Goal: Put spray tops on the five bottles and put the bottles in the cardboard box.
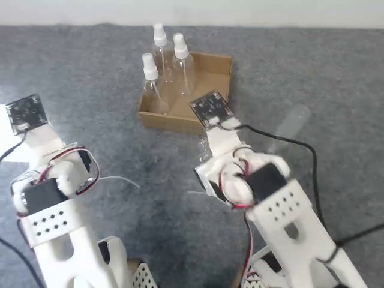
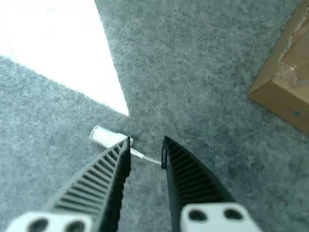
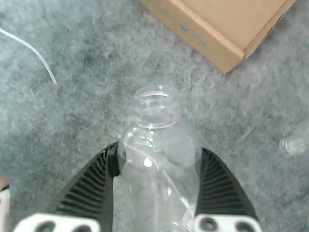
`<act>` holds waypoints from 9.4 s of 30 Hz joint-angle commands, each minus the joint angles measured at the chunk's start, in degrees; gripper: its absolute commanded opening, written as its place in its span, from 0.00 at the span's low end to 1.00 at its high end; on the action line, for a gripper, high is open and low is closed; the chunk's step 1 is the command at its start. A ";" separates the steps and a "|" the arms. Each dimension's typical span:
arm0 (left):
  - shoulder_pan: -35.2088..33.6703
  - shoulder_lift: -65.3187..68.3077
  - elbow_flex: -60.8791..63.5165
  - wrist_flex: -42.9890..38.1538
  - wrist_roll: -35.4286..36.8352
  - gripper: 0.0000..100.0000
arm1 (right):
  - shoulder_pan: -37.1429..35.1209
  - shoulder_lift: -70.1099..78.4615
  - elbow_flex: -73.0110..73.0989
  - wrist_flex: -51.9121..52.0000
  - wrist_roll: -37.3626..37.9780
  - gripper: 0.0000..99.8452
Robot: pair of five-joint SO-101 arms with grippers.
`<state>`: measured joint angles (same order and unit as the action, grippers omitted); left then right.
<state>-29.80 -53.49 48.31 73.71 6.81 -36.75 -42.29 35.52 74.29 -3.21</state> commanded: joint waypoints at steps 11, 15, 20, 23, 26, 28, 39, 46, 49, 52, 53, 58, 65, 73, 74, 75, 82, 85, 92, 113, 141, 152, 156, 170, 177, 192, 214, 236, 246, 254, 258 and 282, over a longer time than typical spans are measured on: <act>-1.23 18.55 -12.44 6.42 2.99 0.08 | -0.48 -13.05 13.36 -14.99 -0.53 0.07; -6.51 24.97 -15.60 5.63 6.86 0.08 | -0.48 -13.05 13.36 -15.25 -0.53 0.05; -9.05 28.84 -14.29 3.69 9.41 0.08 | -0.48 -13.05 13.36 -15.34 -0.53 0.05; -10.29 31.30 -12.62 1.05 10.29 0.11 | -0.48 -13.05 13.36 -15.34 -0.53 0.05; -10.64 33.93 -11.38 -0.62 10.55 0.17 | -0.48 -13.05 13.36 -15.34 -0.62 0.05; -10.64 35.69 -10.95 -1.49 10.55 0.19 | -0.48 -13.05 13.36 -15.34 -0.62 0.05; -10.64 47.12 -11.47 -7.30 11.25 0.23 | -0.48 -13.05 13.36 -15.34 -0.62 0.05; -10.64 52.04 -11.47 -11.87 11.34 0.24 | -0.48 -13.05 13.45 -15.34 -0.62 0.05; -10.64 53.98 -12.09 -13.10 11.34 0.24 | -0.48 -13.05 13.45 -15.34 -0.62 0.05; -10.46 56.44 -14.11 -12.84 11.34 0.21 | -0.48 -13.05 13.45 -15.34 -0.62 0.05; -10.37 57.41 -14.90 -12.75 11.34 0.20 | -0.48 -13.05 13.45 -15.34 -0.62 0.05; -10.29 61.27 -18.95 -10.64 11.25 0.12 | -0.48 -13.05 13.45 -15.34 -0.62 0.05; -10.29 62.42 -22.46 -10.20 11.25 0.07 | -2.24 -13.23 14.33 -15.34 -0.53 0.05; -8.00 53.63 -25.63 -5.98 11.08 0.04 | -3.38 -13.32 14.42 -15.16 -0.53 0.05; -7.30 51.96 -25.54 -5.80 11.08 0.04 | -3.38 -13.32 14.42 -15.16 -0.44 0.05; -6.59 50.46 -25.45 -5.80 11.08 0.04 | -3.38 -13.32 14.42 -15.16 -0.44 0.05; -3.69 40.79 -25.36 -5.80 11.08 0.04 | -3.65 -13.76 14.42 -15.25 -0.26 0.05; -3.69 37.27 -25.36 -5.80 11.08 0.04 | -3.65 -13.76 14.42 -15.25 -0.26 0.05; -3.96 29.27 -25.27 -5.71 11.08 0.04 | -3.65 -21.05 16.09 -15.16 -0.26 0.05; 7.21 10.11 -25.71 -8.44 11.34 0.04 | -3.65 -32.40 29.71 -28.00 -0.09 0.05; 22.33 -13.71 -25.36 -16.97 29.10 0.04 | -5.23 -47.16 34.37 -27.30 1.41 0.01; 31.21 -18.55 -25.36 -16.09 29.27 0.04 | -7.96 -56.31 45.10 -34.86 8.18 0.01; 32.35 -18.55 -24.04 -16.00 29.36 0.04 | -7.96 -56.31 45.71 -35.74 8.18 0.01; 40.62 -18.55 -14.46 -20.57 29.19 0.04 | -10.42 -56.84 47.03 -35.91 8.18 0.01; 40.18 -18.55 -11.91 -20.92 29.19 0.04 | -10.15 -56.84 46.95 -35.91 8.18 0.01; 42.29 -18.55 -1.89 -25.23 29.01 0.04 | -10.15 -56.92 46.86 -35.91 8.18 0.01; 50.64 -18.55 1.10 -14.15 16.70 0.04 | -10.07 -56.92 46.77 -35.82 8.18 0.01; 56.35 -18.55 7.08 -12.75 17.58 0.26 | -7.69 -56.92 45.98 -35.82 8.18 0.01; 56.35 -18.64 4.70 -8.35 17.49 0.34 | -7.60 -56.92 45.98 -35.91 8.18 0.01; 56.35 -18.64 1.89 -5.19 15.21 0.35 | -7.60 -56.92 45.98 -35.91 8.18 0.01; 54.77 -18.64 0.31 -3.78 14.42 0.35 | -7.60 -56.92 46.07 -35.91 8.18 0.01; 39.65 -18.64 -12.79 0.53 14.95 0.38 | -7.52 -56.92 46.15 -36.00 8.18 0.01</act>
<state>12.75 -71.60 39.08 74.15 21.58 -44.84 -97.32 83.52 39.65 4.18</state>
